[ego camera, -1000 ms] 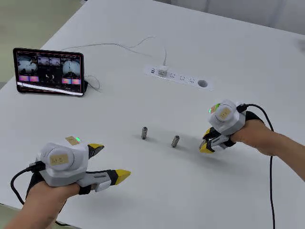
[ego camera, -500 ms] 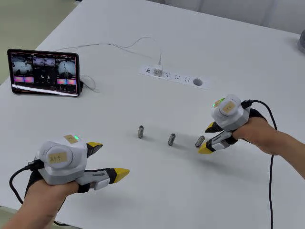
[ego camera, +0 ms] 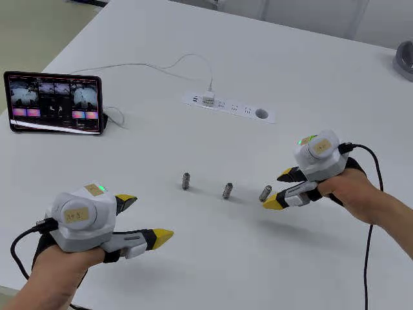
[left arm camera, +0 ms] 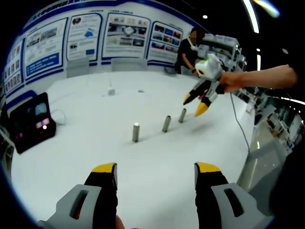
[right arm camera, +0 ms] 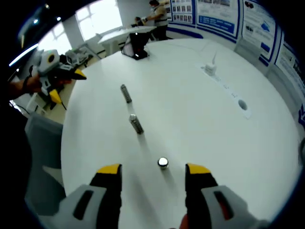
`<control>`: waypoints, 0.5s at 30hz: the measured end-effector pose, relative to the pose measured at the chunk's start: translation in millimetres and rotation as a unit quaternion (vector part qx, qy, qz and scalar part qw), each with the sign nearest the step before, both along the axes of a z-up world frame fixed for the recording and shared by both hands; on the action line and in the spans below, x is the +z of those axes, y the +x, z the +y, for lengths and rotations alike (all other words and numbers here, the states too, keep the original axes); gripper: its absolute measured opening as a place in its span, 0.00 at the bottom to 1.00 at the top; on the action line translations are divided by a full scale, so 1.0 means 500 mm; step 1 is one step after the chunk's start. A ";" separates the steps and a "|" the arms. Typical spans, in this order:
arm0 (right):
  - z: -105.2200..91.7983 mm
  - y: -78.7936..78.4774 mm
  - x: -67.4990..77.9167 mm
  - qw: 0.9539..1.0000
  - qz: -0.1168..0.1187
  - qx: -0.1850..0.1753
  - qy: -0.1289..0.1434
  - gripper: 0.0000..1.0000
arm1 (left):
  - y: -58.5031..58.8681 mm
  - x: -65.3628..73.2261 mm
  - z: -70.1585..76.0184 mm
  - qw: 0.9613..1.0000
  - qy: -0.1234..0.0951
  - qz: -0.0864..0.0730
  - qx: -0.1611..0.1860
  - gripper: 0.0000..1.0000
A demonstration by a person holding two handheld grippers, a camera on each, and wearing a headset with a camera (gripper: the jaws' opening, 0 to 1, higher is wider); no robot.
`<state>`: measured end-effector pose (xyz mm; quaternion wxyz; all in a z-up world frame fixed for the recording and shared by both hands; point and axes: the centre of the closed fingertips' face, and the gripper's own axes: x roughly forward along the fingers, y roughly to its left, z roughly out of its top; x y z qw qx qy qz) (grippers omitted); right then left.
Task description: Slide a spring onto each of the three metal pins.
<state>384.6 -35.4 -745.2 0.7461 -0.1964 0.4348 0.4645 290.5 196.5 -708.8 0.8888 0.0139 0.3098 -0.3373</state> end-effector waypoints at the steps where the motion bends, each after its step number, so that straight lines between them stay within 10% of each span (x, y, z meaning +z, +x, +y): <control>1: 0.002 0.001 0.002 1.000 0.000 -0.012 0.012 0.55 | 0.000 -0.001 -0.002 1.000 0.000 0.001 -0.002 0.67; 15: 0.011 -0.019 0.036 0.985 -0.001 -0.112 0.129 0.61 | 0.008 0.009 0.000 1.000 -0.002 0.001 0.004 0.68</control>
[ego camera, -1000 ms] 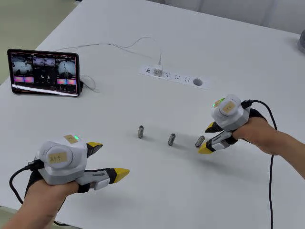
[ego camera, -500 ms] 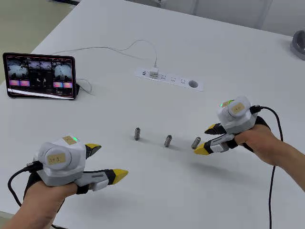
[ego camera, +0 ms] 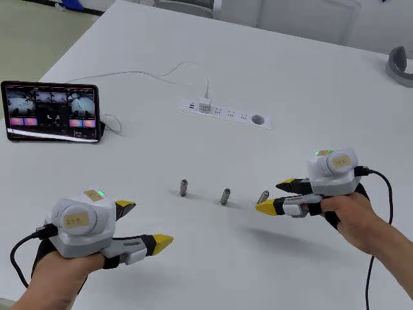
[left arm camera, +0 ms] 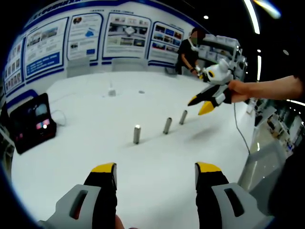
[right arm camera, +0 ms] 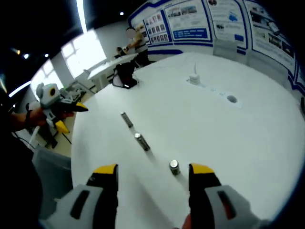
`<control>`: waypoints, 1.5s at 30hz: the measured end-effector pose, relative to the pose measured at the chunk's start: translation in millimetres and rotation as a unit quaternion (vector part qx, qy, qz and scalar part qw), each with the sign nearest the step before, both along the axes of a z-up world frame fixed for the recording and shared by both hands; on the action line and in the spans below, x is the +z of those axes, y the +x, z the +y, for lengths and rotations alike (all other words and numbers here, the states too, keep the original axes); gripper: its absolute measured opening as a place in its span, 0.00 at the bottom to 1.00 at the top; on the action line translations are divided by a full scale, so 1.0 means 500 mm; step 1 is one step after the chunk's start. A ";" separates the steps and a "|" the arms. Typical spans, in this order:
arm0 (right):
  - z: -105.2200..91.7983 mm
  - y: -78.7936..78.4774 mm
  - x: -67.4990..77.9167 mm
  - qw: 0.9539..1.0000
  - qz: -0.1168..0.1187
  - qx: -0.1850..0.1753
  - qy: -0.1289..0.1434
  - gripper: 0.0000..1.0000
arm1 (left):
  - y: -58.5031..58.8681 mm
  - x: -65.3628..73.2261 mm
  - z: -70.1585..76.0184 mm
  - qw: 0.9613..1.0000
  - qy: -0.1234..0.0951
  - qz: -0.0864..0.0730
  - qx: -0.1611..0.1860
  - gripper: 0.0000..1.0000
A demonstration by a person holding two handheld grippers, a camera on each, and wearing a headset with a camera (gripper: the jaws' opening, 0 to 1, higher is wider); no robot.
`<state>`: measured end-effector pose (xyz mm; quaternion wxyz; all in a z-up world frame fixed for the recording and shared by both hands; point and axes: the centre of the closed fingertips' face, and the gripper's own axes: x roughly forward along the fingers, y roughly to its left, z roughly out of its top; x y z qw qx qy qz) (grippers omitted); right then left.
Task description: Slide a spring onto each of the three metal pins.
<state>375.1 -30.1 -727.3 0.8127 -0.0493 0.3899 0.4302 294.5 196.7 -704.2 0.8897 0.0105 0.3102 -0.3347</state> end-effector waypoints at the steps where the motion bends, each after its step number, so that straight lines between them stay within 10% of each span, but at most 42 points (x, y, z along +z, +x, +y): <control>1: -0.003 -0.004 -0.002 1.000 0.001 -0.003 0.000 0.62 | 0.001 0.001 0.001 1.000 0.001 -0.001 0.001 0.68; 45: -0.005 -0.152 0.015 0.996 -0.009 -0.073 0.053 0.80 | 0.025 0.018 -0.008 1.000 -0.011 0.003 -0.015 0.85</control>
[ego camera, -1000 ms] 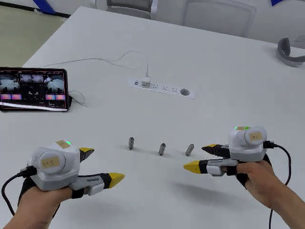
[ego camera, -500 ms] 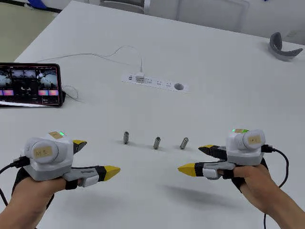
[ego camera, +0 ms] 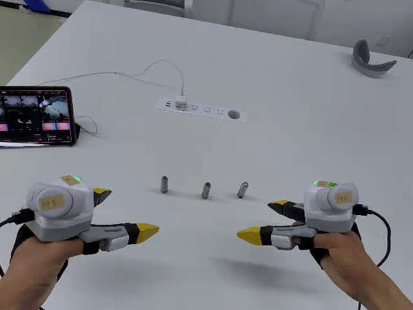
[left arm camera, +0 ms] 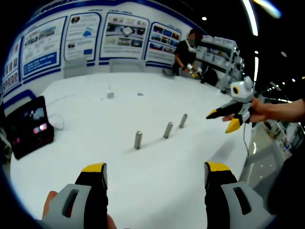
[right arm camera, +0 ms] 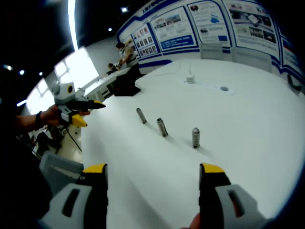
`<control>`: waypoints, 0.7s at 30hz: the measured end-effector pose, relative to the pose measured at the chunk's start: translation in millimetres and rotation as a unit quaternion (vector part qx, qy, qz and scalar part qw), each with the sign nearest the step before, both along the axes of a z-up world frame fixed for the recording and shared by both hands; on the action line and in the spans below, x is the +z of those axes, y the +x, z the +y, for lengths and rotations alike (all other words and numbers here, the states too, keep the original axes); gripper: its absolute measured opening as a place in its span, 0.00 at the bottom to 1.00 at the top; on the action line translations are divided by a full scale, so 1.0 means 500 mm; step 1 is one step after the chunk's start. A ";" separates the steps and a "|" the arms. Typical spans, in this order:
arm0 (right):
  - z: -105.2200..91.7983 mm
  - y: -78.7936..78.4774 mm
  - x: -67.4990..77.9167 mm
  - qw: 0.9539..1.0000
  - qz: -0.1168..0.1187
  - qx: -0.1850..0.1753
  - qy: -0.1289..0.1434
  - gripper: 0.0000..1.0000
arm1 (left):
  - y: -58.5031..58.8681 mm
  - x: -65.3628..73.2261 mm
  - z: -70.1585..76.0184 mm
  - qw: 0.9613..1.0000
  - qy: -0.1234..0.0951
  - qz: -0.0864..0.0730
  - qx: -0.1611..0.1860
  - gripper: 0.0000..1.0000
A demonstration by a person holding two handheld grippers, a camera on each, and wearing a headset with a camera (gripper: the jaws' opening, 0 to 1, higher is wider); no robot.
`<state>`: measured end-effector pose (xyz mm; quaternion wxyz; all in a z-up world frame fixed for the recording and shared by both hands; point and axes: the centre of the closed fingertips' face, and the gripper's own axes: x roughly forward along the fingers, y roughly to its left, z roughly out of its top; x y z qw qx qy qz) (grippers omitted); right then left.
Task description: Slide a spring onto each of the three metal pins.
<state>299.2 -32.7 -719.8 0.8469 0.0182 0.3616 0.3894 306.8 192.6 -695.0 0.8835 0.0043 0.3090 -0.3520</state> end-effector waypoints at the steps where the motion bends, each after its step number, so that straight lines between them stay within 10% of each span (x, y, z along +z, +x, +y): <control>1: -0.001 0.000 0.000 1.000 -0.001 -0.010 0.003 0.80 | 0.000 0.000 0.001 1.000 0.000 0.000 0.001 0.85; 21: 0.008 -0.042 0.002 0.999 0.001 -0.037 0.016 0.82 | 0.001 -0.002 0.005 1.000 0.000 -0.002 -0.002 0.86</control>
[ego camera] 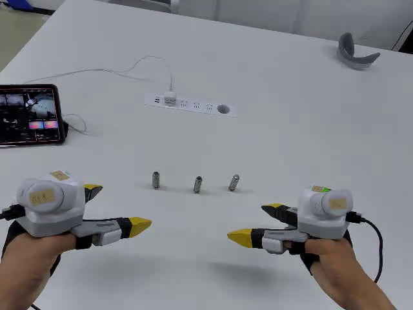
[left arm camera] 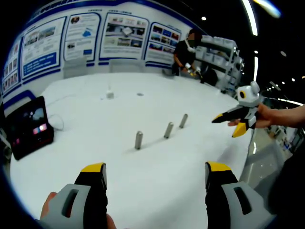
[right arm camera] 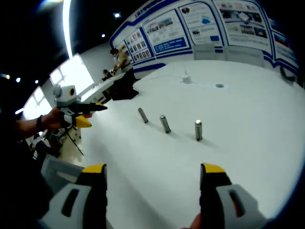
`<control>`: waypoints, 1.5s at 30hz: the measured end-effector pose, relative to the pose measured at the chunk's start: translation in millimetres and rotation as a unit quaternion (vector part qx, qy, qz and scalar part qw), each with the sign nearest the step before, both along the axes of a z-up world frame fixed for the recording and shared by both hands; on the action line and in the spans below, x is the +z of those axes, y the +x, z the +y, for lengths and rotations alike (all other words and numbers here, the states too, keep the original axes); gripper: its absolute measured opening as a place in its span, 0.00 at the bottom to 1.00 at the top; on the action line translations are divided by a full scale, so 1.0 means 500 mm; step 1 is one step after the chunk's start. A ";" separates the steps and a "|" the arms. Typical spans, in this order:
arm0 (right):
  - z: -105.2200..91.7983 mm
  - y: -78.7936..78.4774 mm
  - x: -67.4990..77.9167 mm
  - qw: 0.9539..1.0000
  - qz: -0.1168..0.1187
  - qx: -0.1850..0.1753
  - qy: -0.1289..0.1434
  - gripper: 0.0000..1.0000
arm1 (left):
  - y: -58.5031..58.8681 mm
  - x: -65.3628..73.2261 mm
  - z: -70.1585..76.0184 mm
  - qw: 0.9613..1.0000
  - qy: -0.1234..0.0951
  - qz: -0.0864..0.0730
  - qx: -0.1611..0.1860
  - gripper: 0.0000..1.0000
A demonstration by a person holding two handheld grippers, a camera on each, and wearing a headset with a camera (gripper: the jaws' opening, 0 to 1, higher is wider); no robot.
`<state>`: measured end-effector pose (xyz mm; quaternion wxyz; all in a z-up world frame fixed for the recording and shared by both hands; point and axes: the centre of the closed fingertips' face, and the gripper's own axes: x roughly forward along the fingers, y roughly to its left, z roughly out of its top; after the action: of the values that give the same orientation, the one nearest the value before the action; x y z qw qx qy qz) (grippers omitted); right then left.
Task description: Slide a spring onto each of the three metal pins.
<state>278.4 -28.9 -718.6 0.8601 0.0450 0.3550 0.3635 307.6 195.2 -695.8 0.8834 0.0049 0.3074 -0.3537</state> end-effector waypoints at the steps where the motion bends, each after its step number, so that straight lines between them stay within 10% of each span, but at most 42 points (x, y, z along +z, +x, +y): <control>1: 0.000 -0.001 0.000 1.000 0.000 0.000 0.000 0.82 | 0.000 0.000 0.000 1.000 -0.001 0.000 0.000 0.86; 45: 0.003 -0.005 -0.002 1.000 0.006 -0.003 0.008 0.86 | 0.001 -0.015 0.005 0.999 -0.016 0.024 -0.014 0.82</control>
<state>275.8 -27.6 -719.6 0.8588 0.0553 0.3571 0.3631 307.8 197.7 -703.3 0.8705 -0.0130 0.3232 -0.3710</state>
